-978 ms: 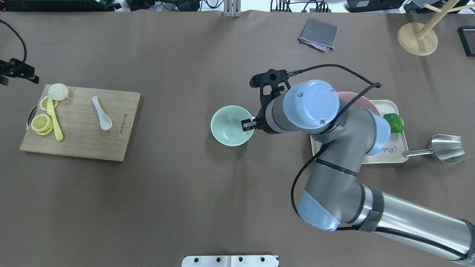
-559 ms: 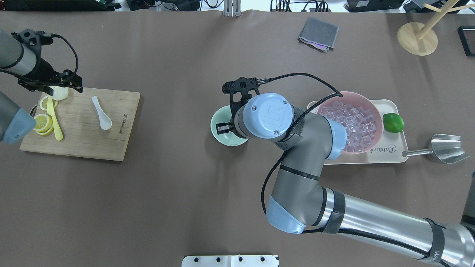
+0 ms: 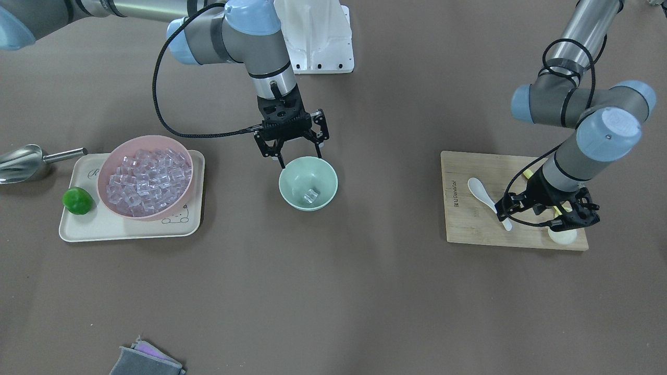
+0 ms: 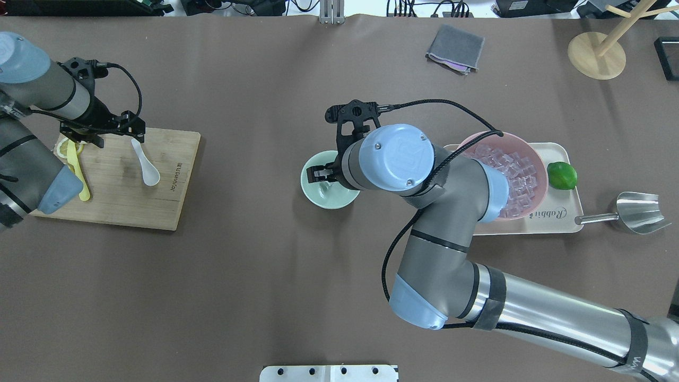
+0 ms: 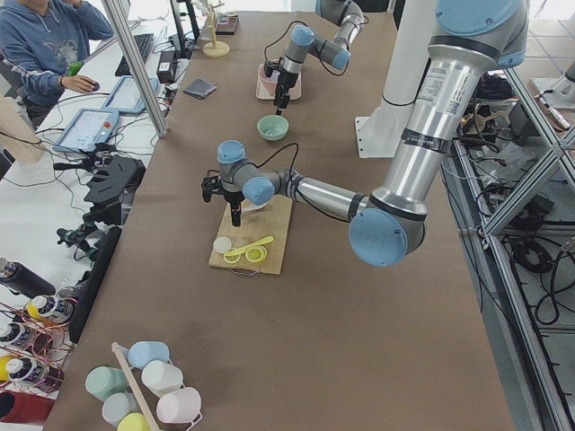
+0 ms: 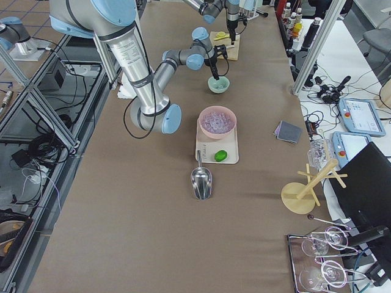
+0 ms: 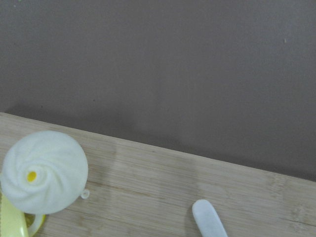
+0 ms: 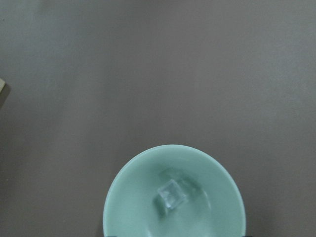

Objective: Put spoon and ice into bowl

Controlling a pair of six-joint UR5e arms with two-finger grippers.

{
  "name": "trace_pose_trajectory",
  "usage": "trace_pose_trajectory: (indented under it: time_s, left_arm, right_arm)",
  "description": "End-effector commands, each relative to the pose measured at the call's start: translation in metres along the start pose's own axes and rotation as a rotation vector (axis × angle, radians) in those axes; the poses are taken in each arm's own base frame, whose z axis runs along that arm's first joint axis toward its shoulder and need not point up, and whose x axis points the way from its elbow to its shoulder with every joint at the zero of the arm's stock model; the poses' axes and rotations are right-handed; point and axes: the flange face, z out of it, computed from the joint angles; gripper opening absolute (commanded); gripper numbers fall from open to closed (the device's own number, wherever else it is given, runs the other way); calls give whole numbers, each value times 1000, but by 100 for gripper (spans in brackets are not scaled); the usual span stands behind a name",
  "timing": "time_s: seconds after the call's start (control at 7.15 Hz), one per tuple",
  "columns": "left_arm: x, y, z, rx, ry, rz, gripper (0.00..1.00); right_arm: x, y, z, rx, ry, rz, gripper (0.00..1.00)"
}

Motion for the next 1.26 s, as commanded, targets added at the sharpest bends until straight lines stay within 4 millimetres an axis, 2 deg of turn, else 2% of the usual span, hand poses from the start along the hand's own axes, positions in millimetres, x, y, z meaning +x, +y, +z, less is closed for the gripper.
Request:
trace_pose_trajectory:
  time_s: [0.0, 0.14, 0.28, 0.42, 0.56, 0.7, 0.84, 0.98, 1.12]
  left_arm:
    - [28, 14, 6, -5, 11, -62, 72]
    - [37, 21, 11, 6, 5, -102, 46]
    - [39, 23, 11, 18, 1, -106, 5]
    - [39, 23, 11, 19, -1, -107, 0]
    - [40, 23, 11, 18, 1, -99, 0]
    - [50, 26, -2, 23, 25, -85, 0]
    - [83, 32, -34, 36, 93, -53, 0]
    - [144, 25, -66, 14, 163, -51, 0]
    - [208, 26, -99, 19, 242, -116, 0]
  right_arm:
    - [58, -21, -26, -16, -3, 34, 100]
    - [78, -33, -42, -32, -22, 53, 100]
    - [98, -37, -59, -41, -38, 67, 100]
    - [113, -41, -77, -38, -53, 79, 100]
    - [129, -54, -89, -31, -54, 98, 100]
    - [157, -82, -114, -37, -61, 144, 100]
    - [184, -101, -145, -63, -61, 153, 100]
    - [210, -90, -160, -88, -36, 76, 100]
    - [248, -96, -177, -93, -11, 64, 100]
